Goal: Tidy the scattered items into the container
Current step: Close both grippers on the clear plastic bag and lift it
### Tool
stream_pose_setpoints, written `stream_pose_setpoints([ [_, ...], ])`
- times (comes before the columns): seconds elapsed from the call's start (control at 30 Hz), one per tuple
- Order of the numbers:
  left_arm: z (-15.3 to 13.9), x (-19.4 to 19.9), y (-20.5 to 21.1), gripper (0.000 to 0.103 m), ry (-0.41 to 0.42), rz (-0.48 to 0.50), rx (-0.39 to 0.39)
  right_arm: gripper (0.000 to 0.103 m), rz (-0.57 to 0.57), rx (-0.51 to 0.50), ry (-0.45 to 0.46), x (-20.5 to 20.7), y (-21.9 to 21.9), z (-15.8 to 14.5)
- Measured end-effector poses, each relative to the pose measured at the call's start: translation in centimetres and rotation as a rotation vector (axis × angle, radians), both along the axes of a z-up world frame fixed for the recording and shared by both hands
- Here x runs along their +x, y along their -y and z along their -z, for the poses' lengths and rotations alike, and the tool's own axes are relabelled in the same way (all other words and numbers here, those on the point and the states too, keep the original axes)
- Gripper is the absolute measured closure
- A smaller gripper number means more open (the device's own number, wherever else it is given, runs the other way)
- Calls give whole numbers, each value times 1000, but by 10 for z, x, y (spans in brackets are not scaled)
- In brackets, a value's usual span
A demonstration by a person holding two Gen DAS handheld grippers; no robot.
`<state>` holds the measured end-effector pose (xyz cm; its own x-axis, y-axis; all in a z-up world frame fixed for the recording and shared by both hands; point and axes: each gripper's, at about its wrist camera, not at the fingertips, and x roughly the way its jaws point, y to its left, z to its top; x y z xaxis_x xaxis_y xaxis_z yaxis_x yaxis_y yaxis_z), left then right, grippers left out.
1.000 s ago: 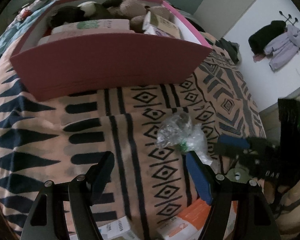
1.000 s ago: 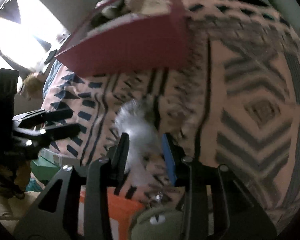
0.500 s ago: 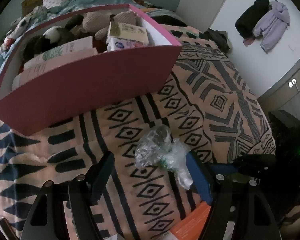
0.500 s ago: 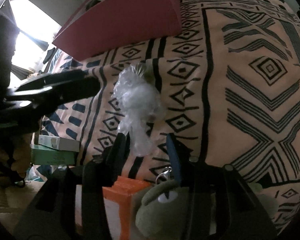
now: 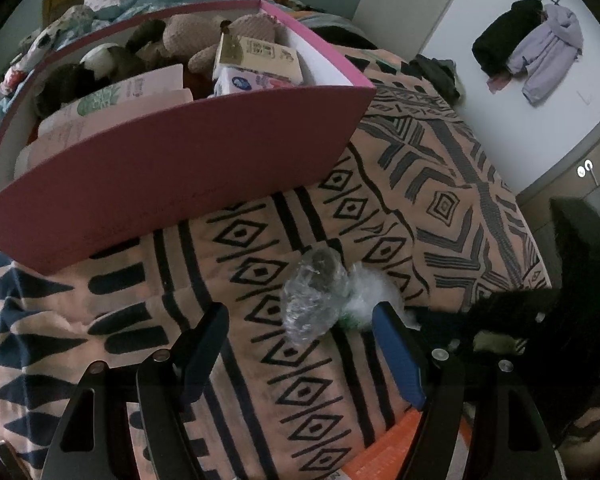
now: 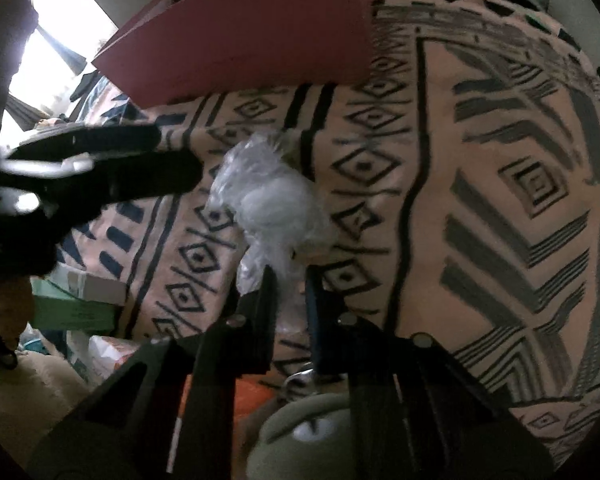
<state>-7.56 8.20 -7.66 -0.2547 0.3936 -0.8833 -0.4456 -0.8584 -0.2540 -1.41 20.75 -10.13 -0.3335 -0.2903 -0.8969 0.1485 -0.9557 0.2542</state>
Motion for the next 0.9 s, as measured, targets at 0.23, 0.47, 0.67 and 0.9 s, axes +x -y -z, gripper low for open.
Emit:
stream_pose_setpoints([
  [0.23, 8, -8, -3, 28, 31, 12, 1, 88, 77, 10, -27, -14, -27, -6],
  [0.47, 16, -14, -13, 28, 67, 56, 8, 69, 119, -110, -8, -12, -31, 0],
  [0.67, 25, -24, -23, 39, 106, 78, 6, 68, 132, -163, -17, -16, -26, 3],
  [0.9, 32, -32, -15, 50, 169, 68, 56, 68, 130, -171, -21, -22, -21, 6],
])
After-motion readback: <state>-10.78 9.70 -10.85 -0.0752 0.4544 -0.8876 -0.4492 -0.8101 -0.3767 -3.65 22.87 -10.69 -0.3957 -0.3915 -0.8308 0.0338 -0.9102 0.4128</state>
